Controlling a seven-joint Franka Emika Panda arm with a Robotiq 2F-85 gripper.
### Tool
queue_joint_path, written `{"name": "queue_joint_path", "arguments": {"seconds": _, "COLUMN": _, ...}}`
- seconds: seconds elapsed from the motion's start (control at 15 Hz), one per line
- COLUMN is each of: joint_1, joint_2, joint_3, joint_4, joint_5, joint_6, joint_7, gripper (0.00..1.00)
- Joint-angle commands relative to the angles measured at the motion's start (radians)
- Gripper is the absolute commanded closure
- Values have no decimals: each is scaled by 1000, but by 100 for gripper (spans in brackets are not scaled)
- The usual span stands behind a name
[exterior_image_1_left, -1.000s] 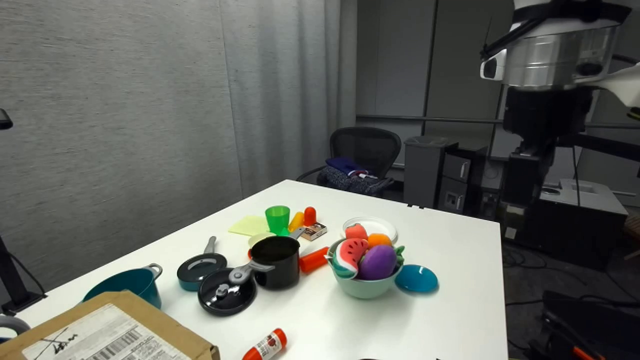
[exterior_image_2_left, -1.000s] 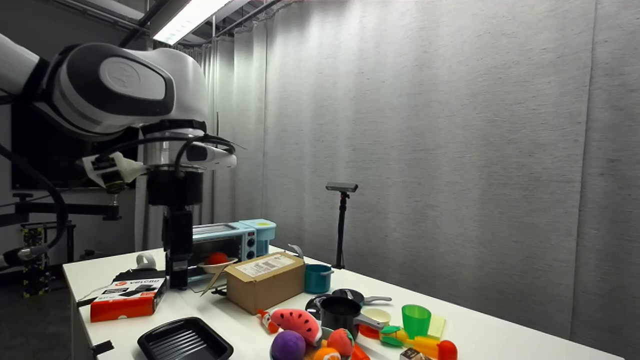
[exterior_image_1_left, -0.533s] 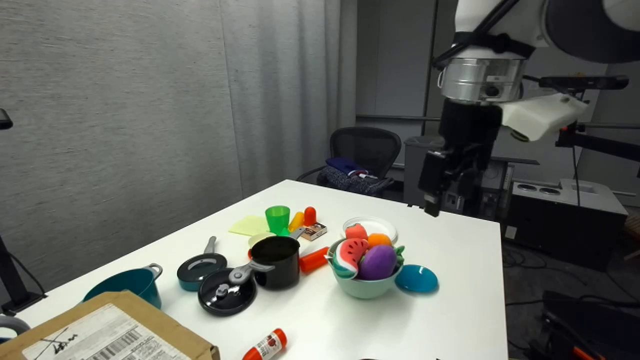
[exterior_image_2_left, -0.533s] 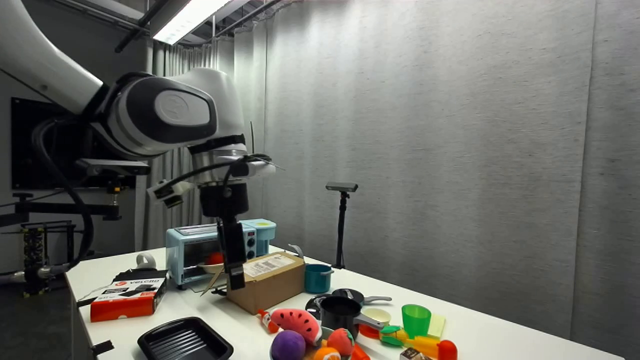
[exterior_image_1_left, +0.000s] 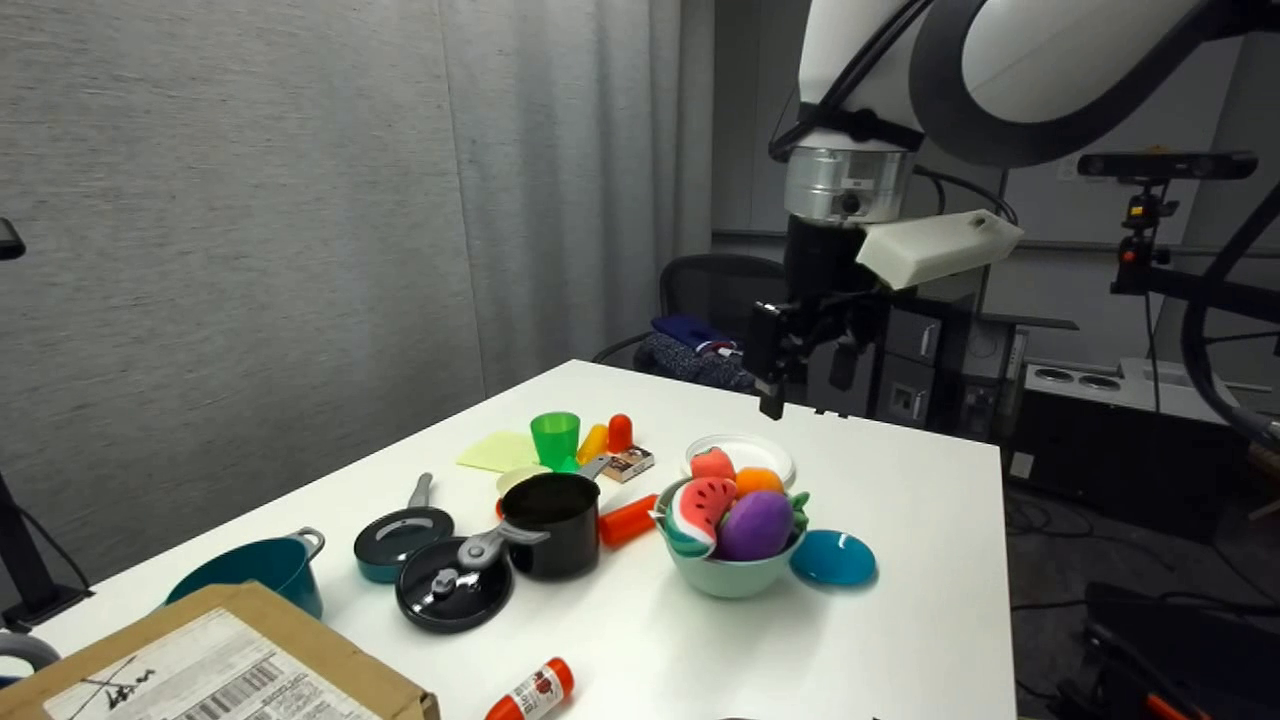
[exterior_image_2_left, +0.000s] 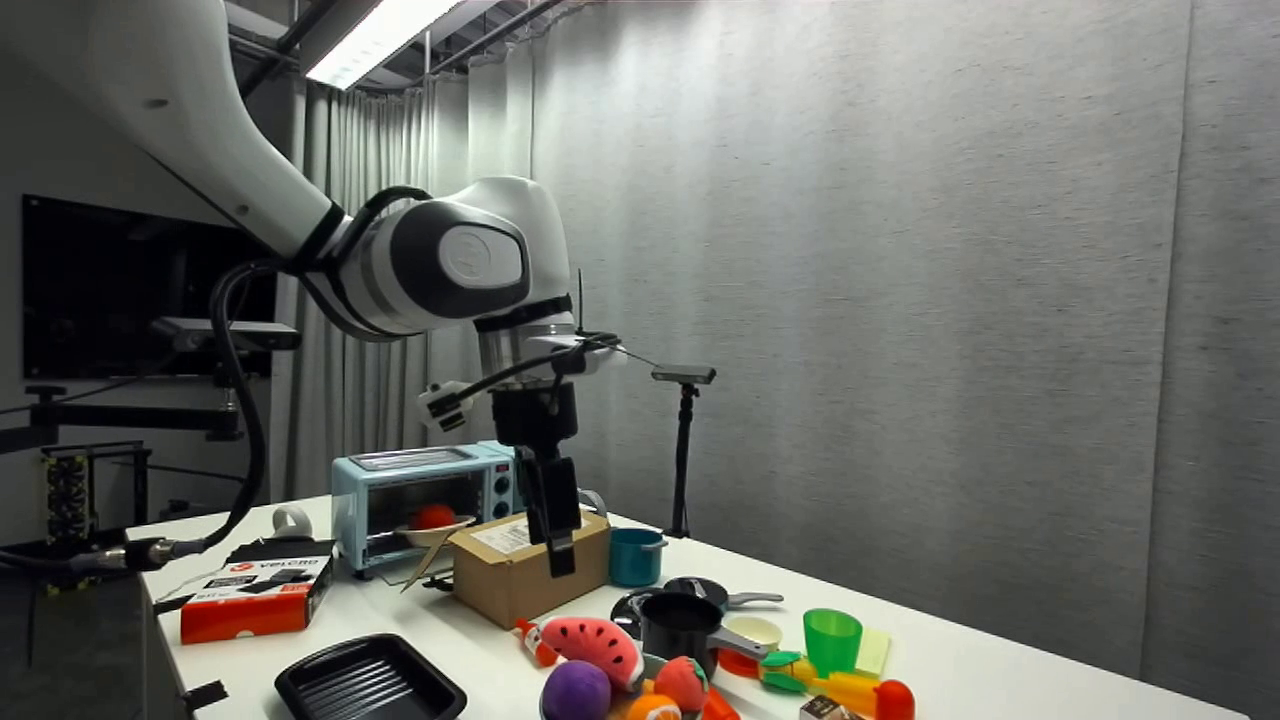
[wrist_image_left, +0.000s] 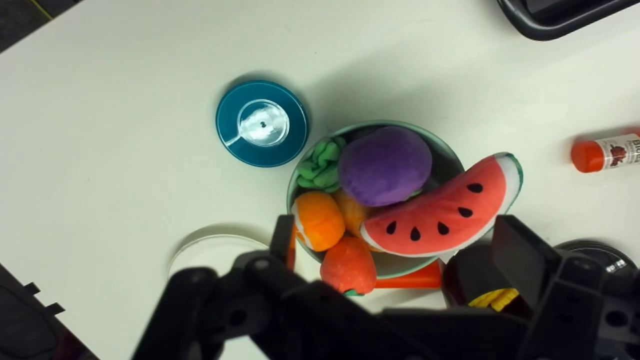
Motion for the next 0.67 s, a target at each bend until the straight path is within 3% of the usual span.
{"name": "queue_joint_path", "arguments": {"seconds": 0.0, "joint_1": 25, "joint_2": 2, "joint_3": -25, "joint_4": 4, "joint_5": -7, "joint_6": -3, "joint_7": 5, "gripper": 0}}
{"name": "queue_joint_path", "arguments": {"seconds": 0.4, "joint_1": 4, "joint_2": 66, "joint_3": -21, "joint_4": 54, "joint_5": -81, "joint_6": 98, "joint_7": 137, "gripper": 0}}
{"name": "queue_joint_path", "arguments": {"seconds": 0.6, "joint_1": 26, "joint_2": 122, "joint_3": -35, "joint_4": 94, "joint_5": -34, "joint_6": 153, "joint_7": 144, "gripper": 0}}
